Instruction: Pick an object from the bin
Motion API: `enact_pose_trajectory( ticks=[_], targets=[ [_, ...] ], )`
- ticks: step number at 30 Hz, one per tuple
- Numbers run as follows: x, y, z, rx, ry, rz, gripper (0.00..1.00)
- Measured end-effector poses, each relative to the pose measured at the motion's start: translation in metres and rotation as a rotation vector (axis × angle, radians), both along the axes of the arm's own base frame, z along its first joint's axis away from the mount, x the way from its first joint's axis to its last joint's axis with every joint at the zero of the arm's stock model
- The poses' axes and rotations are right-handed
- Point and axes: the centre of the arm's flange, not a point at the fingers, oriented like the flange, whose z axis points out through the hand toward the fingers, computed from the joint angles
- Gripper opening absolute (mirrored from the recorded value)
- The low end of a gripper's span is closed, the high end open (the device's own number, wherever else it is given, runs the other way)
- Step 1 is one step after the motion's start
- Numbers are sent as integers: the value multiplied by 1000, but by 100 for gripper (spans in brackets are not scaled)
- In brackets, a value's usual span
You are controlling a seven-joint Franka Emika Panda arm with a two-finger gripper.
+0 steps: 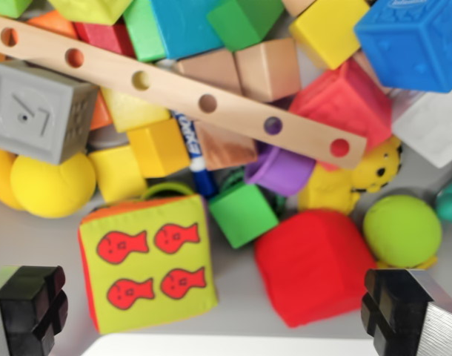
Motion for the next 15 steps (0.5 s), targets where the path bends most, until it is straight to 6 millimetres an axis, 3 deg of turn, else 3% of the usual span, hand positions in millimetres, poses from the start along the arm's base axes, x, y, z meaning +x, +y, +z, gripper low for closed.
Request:
enact_pose_trajectory(
  ticks=[15],
  targets=[
    [-44,37,-26,1,4,4,100]
  ],
)
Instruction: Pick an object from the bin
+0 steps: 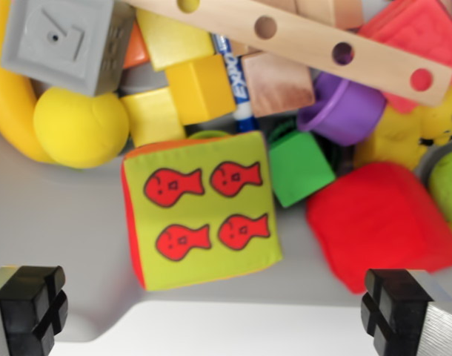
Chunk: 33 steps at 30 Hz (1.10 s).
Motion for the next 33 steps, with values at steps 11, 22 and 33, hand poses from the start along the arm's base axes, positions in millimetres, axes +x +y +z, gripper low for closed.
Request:
enact_pose_trajectory(
  ticks=[11,22,33],
  targets=[
    [-16,14,-29,3,0,0,100],
    [-16,14,-74,4,3,-2,100],
    [-17,15,-102,3,2,-1,100]
  ],
)
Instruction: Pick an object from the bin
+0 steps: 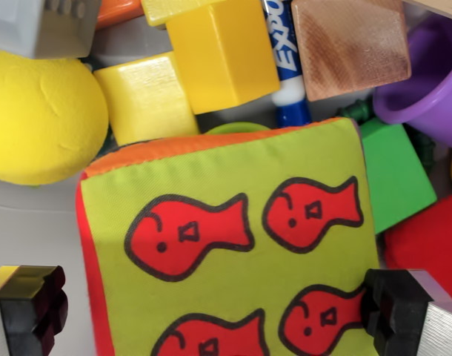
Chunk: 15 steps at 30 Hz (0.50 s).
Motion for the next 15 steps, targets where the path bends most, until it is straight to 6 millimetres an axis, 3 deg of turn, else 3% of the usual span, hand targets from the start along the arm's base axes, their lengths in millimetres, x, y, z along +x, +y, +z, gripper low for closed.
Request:
enact_pose_trajectory(
  ticks=[5,6,15],
  targets=[
    [0,-1,-5,0,-3,-2,100],
    [0,-1,-5,1,-3,-2,0],
    [0,-1,-6,1,-4,-3,0]
  ],
)
